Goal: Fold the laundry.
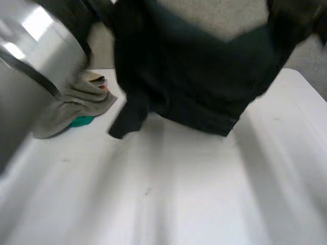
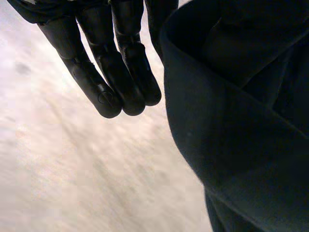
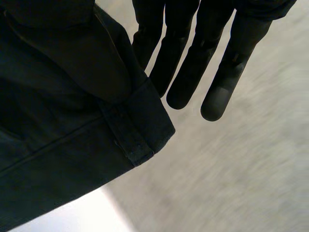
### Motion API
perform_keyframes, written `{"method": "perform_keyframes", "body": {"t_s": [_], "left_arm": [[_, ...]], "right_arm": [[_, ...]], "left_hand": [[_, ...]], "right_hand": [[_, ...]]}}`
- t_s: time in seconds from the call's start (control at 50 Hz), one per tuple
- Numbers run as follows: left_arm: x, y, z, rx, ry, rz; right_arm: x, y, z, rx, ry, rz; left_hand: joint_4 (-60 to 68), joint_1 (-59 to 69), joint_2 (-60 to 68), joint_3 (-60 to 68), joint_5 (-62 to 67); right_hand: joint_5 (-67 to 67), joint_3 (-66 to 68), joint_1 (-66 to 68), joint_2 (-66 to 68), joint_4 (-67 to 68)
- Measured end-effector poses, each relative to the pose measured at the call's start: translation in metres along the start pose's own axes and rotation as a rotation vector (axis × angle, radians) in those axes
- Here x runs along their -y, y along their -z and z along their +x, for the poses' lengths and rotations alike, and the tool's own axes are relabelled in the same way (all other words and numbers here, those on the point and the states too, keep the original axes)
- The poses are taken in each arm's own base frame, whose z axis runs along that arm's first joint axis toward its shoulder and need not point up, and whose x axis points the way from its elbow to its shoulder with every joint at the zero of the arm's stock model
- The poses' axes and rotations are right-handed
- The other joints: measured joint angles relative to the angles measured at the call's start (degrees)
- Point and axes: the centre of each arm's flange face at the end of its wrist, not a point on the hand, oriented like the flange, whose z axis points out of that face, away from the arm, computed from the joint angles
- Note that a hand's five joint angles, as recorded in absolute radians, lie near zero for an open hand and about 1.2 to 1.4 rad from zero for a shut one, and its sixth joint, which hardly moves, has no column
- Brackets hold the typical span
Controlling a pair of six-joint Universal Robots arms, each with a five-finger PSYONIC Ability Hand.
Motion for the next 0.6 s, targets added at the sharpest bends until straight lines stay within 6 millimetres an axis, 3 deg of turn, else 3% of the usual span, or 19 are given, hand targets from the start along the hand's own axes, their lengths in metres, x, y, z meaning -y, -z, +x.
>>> {"method": "perform_keyframes", "body": {"t_s": [0.04,0.08,0.12,0.18,0.28,0.32,0.34,0.38,0.42,0.46,0.48,0.5,0.52,0.54,0.6], "left_arm": [[0.018,-0.010,-0.019,0.055,0.011,0.062],[0.023,-0.020,-0.033,0.091,0.025,0.088],[0.023,-0.025,-0.041,0.109,0.034,0.095],[0.007,-0.047,-0.062,0.150,0.074,0.074],[-0.065,-0.079,-0.086,0.179,0.133,-0.050],[-0.105,-0.089,-0.090,0.175,0.152,-0.113],[-0.115,-0.091,-0.091,0.171,0.157,-0.128],[-0.157,-0.095,-0.090,0.151,0.180,-0.189],[-0.178,-0.096,-0.088,0.137,0.193,-0.217],[-0.208,-0.096,-0.084,0.115,0.214,-0.254],[-0.225,-0.095,-0.081,0.106,0.226,-0.272],[-0.233,-0.095,-0.081,0.106,0.231,-0.280],[-0.239,-0.094,-0.081,0.110,0.234,-0.286],[-0.245,-0.093,-0.083,0.121,0.237,-0.293],[-0.244,-0.091,-0.088,0.158,0.235,-0.300]], "right_arm": [[0.017,-0.007,0.013,-0.037,-0.056,0.074],[0.025,-0.013,0.019,-0.053,-0.103,0.123],[0.027,-0.018,0.020,-0.058,-0.132,0.149],[0.023,-0.037,0.014,-0.058,-0.203,0.194],[-0.017,-0.075,-0.020,-0.063,-0.243,0.159],[-0.042,-0.089,-0.038,-0.074,-0.234,0.117],[-0.050,-0.093,-0.044,-0.080,-0.229,0.103],[-0.075,-0.105,-0.060,-0.099,-0.211,0.057],[-0.093,-0.112,-0.071,-0.118,-0.195,0.025],[-0.117,-0.121,-0.083,-0.151,-0.170,-0.016],[-0.134,-0.126,-0.091,-0.179,-0.145,-0.048],[-0.143,-0.129,-0.095,-0.196,-0.130,-0.065],[-0.150,-0.131,-0.099,-0.211,-0.114,-0.080],[-0.160,-0.133,-0.103,-0.229,-0.092,-0.104],[-0.169,-0.132,-0.109,-0.246,-0.058,-0.143]], "left_hand": [[0.00,0.00,0.02,0.00,0.00],[0.00,0.00,0.03,0.00,0.00],[0.00,0.00,0.03,0.00,0.00],[0.01,0.00,0.04,0.00,0.00],[0.01,0.00,0.05,0.00,0.00],[0.01,0.00,0.06,0.00,0.00],[0.01,0.00,0.05,0.00,0.00],[0.02,0.00,0.05,0.00,0.00],[0.01,0.00,0.06,0.00,0.00],[-0.11,-0.49,-0.51,-0.17,-0.15],[-20.27,-22.03,-20.37,-20.22,-20.20],[-29.95,-33.26,-29.98,-29.67,-29.88],[-29.95,-33.26,-29.98,-29.67,-29.88],[-46.42,-50.25,-47.08,-45.56,-45.95],[-56.21,-53.92,-55.58,-55.07,-54.33]], "right_hand": [[0.18,0.00,0.00,0.00,0.00],[0.25,0.00,0.00,0.00,0.00],[0.29,0.00,0.00,0.00,0.00],[0.30,0.00,0.00,0.00,0.01],[0.30,0.00,0.00,0.00,0.04],[0.30,0.00,0.00,0.00,0.05],[0.30,0.00,0.00,0.00,0.05],[0.30,0.00,0.00,0.00,0.08],[0.30,0.07,0.51,0.00,0.13],[-9.87,-10.03,-10.29,-10.17,-9.94],[-23.80,-23.71,-24.45,-25.67,-23.56],[-30.78,-31.61,-31.33,-32.55,-30.26],[-42.54,-41.78,-42.00,-42.90,-41.48],[-49.92,-50.11,-47.56,-50.45,-50.17],[-55.29,-55.67,-50.00,-54.98,-55.82]]}}
